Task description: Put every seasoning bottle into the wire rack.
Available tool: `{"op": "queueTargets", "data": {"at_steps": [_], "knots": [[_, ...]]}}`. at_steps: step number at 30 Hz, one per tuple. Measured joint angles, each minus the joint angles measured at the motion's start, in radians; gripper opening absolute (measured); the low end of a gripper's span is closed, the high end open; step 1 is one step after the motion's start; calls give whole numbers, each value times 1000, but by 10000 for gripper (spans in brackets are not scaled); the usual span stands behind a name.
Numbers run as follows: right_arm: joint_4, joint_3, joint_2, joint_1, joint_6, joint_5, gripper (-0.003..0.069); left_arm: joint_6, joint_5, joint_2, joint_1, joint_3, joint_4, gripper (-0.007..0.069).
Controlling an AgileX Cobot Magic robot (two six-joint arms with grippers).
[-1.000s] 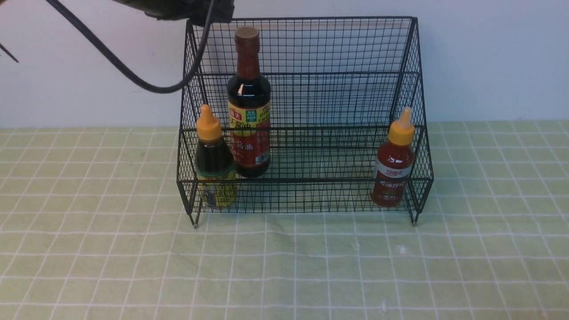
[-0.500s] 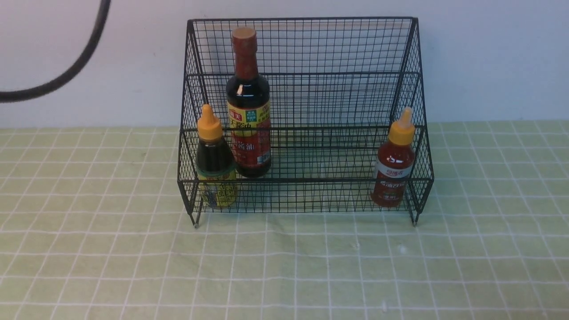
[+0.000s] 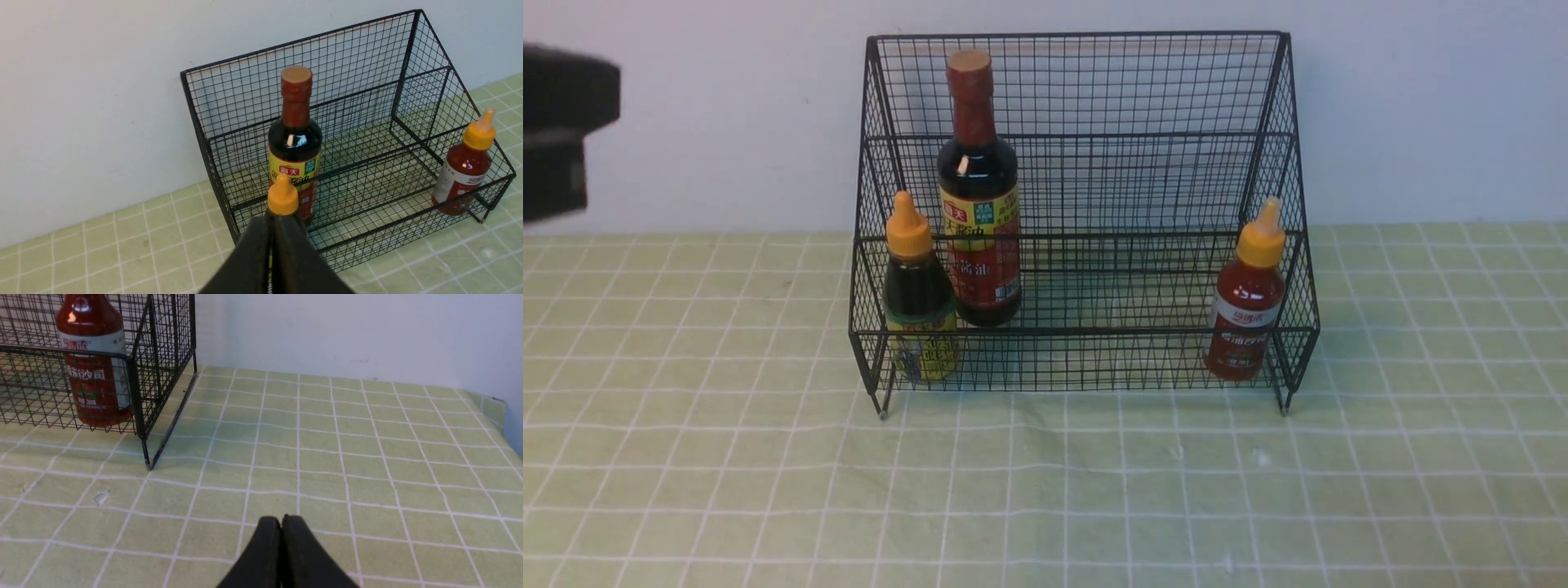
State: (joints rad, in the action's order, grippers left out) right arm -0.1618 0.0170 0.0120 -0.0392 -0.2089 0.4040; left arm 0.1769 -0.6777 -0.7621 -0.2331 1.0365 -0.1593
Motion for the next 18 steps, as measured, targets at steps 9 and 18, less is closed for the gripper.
{"op": "queueTargets", "data": {"at_steps": [9,18], "knots": [[0,0,0,0,0,0,-15,-7,81,353,0,-272,14,-6],[0,0,0,0,0,0,-15,-14,47,516,0,-310,14,-6]]}}
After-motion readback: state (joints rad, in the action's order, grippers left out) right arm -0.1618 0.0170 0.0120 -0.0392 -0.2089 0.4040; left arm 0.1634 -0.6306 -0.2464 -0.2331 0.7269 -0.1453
